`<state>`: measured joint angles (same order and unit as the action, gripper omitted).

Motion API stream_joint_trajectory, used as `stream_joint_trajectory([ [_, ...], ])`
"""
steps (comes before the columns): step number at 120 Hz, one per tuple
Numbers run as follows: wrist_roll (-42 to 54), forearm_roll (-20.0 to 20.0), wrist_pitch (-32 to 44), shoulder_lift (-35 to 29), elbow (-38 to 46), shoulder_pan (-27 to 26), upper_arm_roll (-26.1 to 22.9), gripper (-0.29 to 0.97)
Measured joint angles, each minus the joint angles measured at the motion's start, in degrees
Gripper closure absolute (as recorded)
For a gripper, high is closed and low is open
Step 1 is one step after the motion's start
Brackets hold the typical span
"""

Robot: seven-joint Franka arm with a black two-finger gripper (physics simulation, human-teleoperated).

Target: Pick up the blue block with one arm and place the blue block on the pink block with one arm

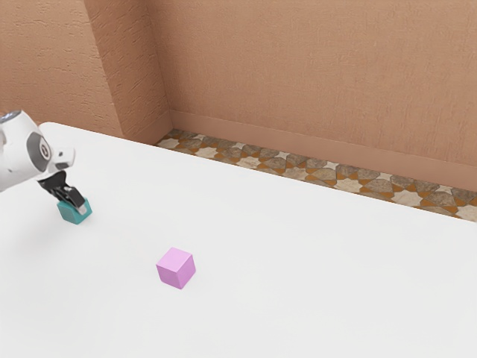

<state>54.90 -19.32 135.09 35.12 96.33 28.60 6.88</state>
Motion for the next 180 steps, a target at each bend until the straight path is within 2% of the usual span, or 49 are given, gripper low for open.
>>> stream_joint_trajectory([
  [18,1.0,-1.9,0.0,0.1,0.5,0.0,0.0,0.02],
  [33,0.9,-3.0,0.0,-0.5,1.3,-0.3,0.1,0.18],
  [50,0.6,-3.2,0.1,-1.9,3.0,-0.7,0.1,0.3],
  [68,-1.6,0.1,0.2,-17.8,15.2,-5.1,0.2,0.31],
  [79,-6.1,4.6,0.3,-28.8,24.2,-11.0,0.1,0.31],
  [102,-20.8,11.8,0.3,-36.4,31.1,-21.8,-2.5,0.3],
  [113,-29.3,13.6,0.2,-37.3,32.1,-27.0,-2.7,0.3],
  [122,-35.9,14.3,0.2,-37.4,32.6,-28.6,-2.7,0.3],
  [144,-50.4,15.1,0.1,-37.2,33.6,-24.1,-4.1,0.3],
  [158,-57.4,18.3,0.1,-36.9,33.5,-20.5,-7.8,0.29],
  [180,-64.8,21.0,0.3,-33.6,32.5,-23.1,-9.4,0.3],
])
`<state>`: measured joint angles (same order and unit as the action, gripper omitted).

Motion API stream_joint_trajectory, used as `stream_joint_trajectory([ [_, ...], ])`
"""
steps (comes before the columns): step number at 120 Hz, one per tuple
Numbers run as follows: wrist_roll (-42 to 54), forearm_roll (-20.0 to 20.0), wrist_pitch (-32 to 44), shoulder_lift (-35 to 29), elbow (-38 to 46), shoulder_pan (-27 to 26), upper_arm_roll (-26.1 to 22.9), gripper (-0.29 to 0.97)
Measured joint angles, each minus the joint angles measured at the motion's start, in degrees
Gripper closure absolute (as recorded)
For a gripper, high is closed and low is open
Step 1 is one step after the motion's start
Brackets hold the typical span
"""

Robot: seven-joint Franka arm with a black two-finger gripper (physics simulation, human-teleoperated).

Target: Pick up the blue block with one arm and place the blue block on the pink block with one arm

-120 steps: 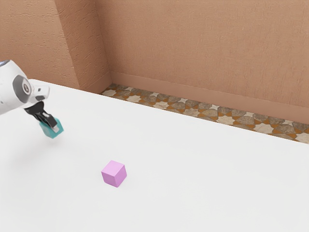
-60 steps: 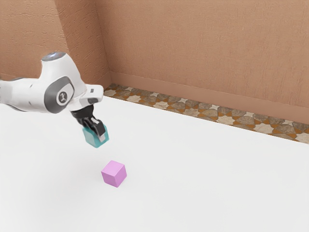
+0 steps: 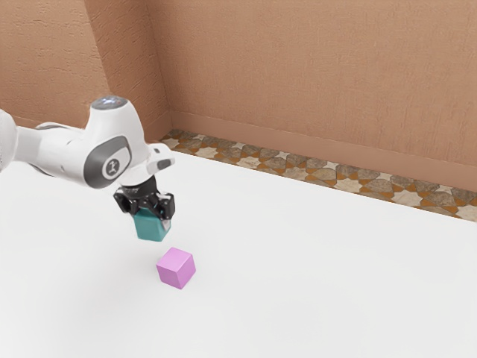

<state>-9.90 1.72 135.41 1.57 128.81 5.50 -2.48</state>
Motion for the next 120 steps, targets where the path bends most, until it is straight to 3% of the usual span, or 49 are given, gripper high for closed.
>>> stream_joint_trajectory([
  [14,-3.2,0.5,0.2,2.4,-1.3,-1.4,-0.1,0.3],
  [36,-7.0,0.5,1.2,4.5,-1.5,1.5,-1.0,0.3],
  [54,-9.4,0.4,1.9,4.4,-1.0,0.6,-3.8,0.3],
  [78,-10.7,1.4,2.9,5.1,-0.6,3.3,-7.6,0.3],
  [120,-10.3,3.7,6.3,3.2,3.0,3.1,-9.7,0.3],
])
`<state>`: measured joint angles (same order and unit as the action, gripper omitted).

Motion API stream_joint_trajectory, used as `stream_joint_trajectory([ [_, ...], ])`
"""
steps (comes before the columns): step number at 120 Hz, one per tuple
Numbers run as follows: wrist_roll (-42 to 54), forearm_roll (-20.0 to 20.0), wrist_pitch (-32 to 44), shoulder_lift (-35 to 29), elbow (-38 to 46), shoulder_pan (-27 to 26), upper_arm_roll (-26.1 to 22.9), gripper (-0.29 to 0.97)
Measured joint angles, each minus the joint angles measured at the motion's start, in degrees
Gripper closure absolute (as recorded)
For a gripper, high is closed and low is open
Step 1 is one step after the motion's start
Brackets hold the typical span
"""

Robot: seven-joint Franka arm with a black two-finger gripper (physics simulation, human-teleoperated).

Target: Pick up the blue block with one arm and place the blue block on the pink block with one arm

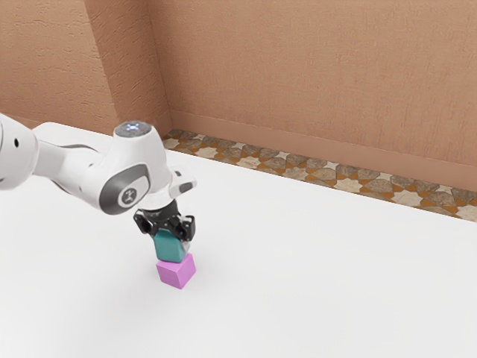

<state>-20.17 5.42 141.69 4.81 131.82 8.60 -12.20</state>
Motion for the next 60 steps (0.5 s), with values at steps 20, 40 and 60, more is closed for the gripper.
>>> stream_joint_trajectory([
  [20,-0.1,0.1,0.9,-1.4,1.6,-0.2,-0.6,0.3],
  [40,-0.4,0.0,1.6,-2.8,3.5,-0.4,-0.9,0.3],
  [60,-0.6,-0.4,2.3,-3.6,4.2,-0.4,-1.0,0.17],
])
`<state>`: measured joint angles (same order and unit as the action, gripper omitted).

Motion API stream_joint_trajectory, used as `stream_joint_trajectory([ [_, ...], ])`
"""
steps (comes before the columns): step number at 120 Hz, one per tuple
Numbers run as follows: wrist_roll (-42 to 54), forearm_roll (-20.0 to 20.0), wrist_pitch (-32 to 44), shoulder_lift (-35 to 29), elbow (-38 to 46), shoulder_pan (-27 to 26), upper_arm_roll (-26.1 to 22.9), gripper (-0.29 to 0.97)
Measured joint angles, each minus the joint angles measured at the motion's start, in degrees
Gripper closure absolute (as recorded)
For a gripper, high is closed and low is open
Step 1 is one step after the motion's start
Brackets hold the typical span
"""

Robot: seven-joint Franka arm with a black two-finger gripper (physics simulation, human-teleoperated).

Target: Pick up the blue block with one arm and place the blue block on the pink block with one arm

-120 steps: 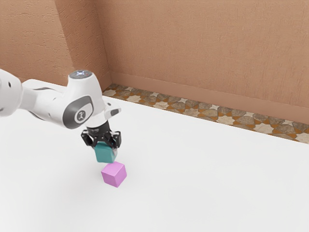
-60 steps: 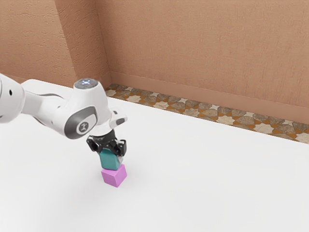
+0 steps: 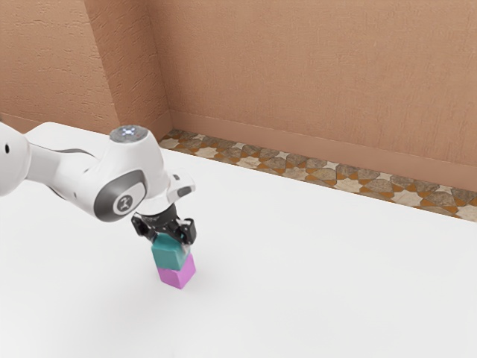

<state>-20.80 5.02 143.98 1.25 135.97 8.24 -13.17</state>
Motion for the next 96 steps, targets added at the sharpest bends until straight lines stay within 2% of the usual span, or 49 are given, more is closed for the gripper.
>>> stream_joint_trajectory([
  [12,-0.1,0.0,0.2,-0.6,0.0,0.1,0.0,0.11],
  [36,-0.3,2.9,-1.0,-8.6,-1.9,0.1,0.3,0.04],
  [50,-0.3,3.4,-13.2,-9.8,-21.5,0.7,1.3,0.02],
  [61,0.6,1.6,-23.5,-9.7,-29.6,2.4,3.4,0.02],
  [77,3.8,-1.2,-33.6,-9.6,-29.9,4.1,4.7,0.01],
  [96,6.8,-2.5,-39.5,-9.6,-28.3,3.5,4.7,0.0],
])
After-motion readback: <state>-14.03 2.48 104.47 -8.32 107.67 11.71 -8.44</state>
